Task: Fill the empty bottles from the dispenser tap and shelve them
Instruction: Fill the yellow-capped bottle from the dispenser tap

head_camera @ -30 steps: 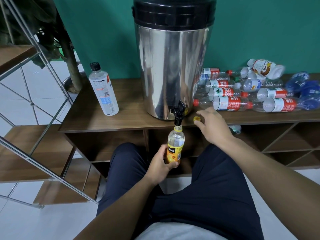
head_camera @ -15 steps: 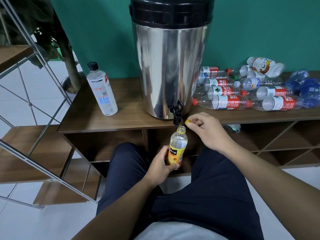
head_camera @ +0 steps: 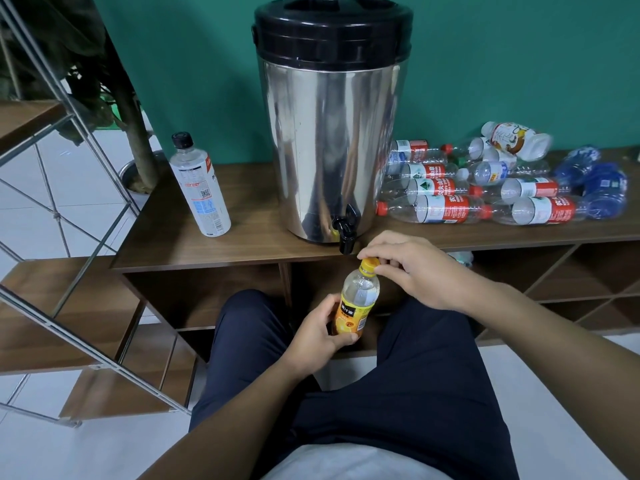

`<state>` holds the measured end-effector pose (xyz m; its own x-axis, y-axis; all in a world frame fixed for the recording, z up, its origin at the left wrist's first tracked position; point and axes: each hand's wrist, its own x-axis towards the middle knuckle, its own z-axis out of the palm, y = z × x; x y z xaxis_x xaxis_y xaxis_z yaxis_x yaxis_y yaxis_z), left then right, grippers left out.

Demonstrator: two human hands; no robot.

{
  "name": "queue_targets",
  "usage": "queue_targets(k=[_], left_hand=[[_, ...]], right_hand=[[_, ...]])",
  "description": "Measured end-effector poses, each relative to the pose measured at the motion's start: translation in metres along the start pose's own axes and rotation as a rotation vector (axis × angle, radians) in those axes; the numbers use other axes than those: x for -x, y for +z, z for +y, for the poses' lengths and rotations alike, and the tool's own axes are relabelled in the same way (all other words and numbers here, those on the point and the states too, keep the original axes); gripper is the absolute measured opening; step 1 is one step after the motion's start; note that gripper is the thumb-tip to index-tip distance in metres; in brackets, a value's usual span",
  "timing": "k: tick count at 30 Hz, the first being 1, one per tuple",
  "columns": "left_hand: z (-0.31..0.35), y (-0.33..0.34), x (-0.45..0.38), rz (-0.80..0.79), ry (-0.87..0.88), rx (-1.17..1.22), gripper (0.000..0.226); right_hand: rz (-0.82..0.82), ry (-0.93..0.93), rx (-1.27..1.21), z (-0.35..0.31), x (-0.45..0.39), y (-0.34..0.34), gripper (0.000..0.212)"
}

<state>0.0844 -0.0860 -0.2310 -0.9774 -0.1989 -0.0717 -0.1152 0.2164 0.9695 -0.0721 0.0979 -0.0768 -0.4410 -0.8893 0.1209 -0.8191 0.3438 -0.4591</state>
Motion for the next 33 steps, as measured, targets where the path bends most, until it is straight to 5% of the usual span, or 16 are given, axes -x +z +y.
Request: queue_targets(k=[8, 14, 20, 24, 33], left_hand=[[0.026, -0.02, 0.01, -0.066, 0.052, 0.031, 0.071], [0.043, -0.044, 0.024, -0.015, 0.097, 0.045, 0.072], [0.056, -0.061, 0.036, 0.104, 0.125, 0.039, 0.07], [0.059, -0.077, 0.039, 0.17, 0.129, 0.044, 0.069], [0.054, -0.11, 0.04, 0.256, 0.11, 0.066, 0.071]], right_hand=[[-0.12, -0.125, 0.108, -0.039, -0.004, -0.046, 0.033], [-0.057, -0.149, 0.19, -0.069, -0.015, -0.053, 0.028], [0.131, -0.113, 0.306, -0.102, -0.041, -0.051, 0.063], [0.173, -0.08, 0.359, -0.115, -0.059, -0.052, 0.069], [-0.114, -0.301, 0.336, -0.14, -0.091, -0.065, 0.049]])
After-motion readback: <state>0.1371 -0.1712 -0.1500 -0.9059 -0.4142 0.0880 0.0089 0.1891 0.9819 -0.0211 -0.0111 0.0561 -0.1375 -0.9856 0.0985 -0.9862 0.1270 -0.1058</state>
